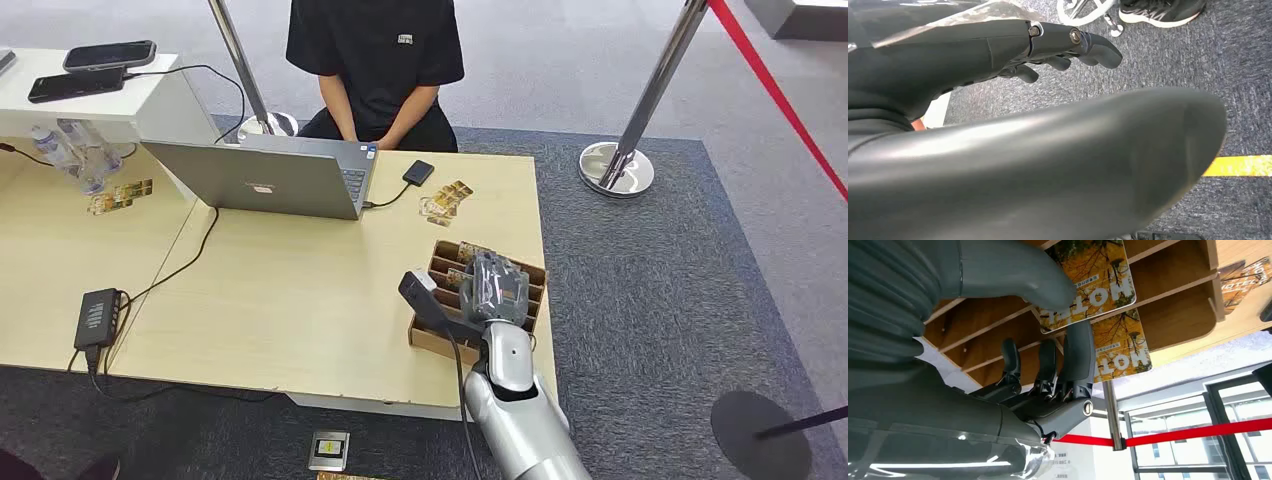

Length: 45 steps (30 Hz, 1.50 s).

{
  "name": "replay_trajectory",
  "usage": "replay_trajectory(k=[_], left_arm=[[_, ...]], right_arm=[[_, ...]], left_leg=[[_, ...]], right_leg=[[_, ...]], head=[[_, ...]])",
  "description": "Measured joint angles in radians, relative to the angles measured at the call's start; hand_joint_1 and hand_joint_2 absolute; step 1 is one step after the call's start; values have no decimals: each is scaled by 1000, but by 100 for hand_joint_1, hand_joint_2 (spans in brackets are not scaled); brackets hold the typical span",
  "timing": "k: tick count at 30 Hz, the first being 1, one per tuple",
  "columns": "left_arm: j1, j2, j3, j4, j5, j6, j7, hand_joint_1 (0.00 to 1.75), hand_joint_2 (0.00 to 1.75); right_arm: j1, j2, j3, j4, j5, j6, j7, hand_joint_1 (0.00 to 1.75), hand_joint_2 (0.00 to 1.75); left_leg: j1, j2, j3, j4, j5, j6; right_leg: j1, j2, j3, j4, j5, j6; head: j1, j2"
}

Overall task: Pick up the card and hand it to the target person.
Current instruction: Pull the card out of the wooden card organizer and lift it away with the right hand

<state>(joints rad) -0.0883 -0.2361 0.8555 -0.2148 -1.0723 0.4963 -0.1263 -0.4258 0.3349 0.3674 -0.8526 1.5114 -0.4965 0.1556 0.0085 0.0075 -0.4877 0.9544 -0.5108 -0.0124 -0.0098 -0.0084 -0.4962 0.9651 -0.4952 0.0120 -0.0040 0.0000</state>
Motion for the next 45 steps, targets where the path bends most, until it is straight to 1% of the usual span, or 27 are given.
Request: replay_trajectory(k=[9,18,25,36,41,45], left_arm=[[0,-1,4,0,0,4,0,0,0],[0,-1,5,0,0,4,0,0,0],[0,-1,6,0,1,6,0,0,0],[0,-1,12,0,-3,6,-4,0,0],[0,-1,13,0,-5,6,-7,0,0],[0,-1,13,0,-7,6,-12,0,0]], right_arm=[[0,1,-1,7,1,-6,-2,141,175],[0,1,-1,10,-11,-22,-6,147,175],[2,0,-2,1,-29,-31,-27,152,175],[39,-8,-8,-165,-79,-31,-82,151,175],[60,-14,-8,-243,-96,-32,-104,147,175],[77,-18,-8,-303,-139,-22,-128,146,175]], left_leg=[[0,0,0,0,0,0],[0,0,0,0,0,0],[0,0,0,0,0,0],[0,0,-1,0,0,0],[0,0,-1,0,0,0],[0,0,-1,0,0,0]], right_leg=[[0,0,0,0,0,0],[0,0,0,0,0,0],[0,0,0,0,0,0],[0,0,-1,0,0,0],[0,0,-2,0,0,0],[0,0,-2,0,0,0]], head=[[0,0],[0,0],[0,0],[0,0],[0,0],[0,0]])
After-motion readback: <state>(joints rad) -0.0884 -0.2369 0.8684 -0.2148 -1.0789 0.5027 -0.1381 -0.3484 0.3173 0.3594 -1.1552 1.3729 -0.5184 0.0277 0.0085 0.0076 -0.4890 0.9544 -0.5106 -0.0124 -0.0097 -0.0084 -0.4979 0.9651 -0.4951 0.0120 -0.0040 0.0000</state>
